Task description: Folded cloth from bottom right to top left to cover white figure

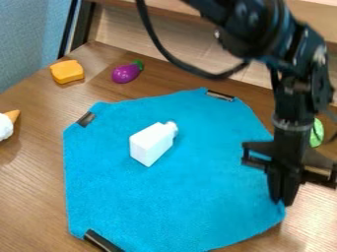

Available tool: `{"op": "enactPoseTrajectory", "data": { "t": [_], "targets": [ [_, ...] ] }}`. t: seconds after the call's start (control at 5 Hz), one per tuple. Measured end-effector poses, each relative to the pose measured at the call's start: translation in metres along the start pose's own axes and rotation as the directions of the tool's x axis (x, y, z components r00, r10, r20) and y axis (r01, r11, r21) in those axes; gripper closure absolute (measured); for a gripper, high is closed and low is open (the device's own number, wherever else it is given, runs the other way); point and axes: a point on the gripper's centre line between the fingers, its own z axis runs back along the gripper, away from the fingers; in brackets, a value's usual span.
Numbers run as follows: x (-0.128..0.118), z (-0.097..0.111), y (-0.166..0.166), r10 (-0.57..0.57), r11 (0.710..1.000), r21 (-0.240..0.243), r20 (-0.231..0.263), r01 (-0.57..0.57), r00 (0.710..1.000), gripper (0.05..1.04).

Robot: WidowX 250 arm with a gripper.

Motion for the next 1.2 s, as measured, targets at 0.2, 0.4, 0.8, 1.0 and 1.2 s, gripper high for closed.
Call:
{"op": "enactPoseTrajectory", "data": {
  "t": [0.2, 0.4, 0.8, 1.0, 1.2],
  "targets": [
    [-0.003, 0.024, 0.009, -0.048, 0.999, -0.006, -0.017, 0.048, 0.999, 1.028],
    [-0.002, 0.045, 0.025, -0.085, 0.996, -0.035, -0.029, 0.084, 0.996, 1.028],
    [-0.002, 0.071, 0.092, 0.000, 1.000, -0.031, -0.035, -0.001, 0.999, 1.029],
    [-0.001, 0.079, 0.121, 0.038, 0.999, -0.020, -0.048, -0.039, 0.998, 1.029],
    [0.014, 0.102, 0.139, -0.011, 1.000, 0.002, -0.012, 0.011, 1.000, 1.029]
  ]
}}
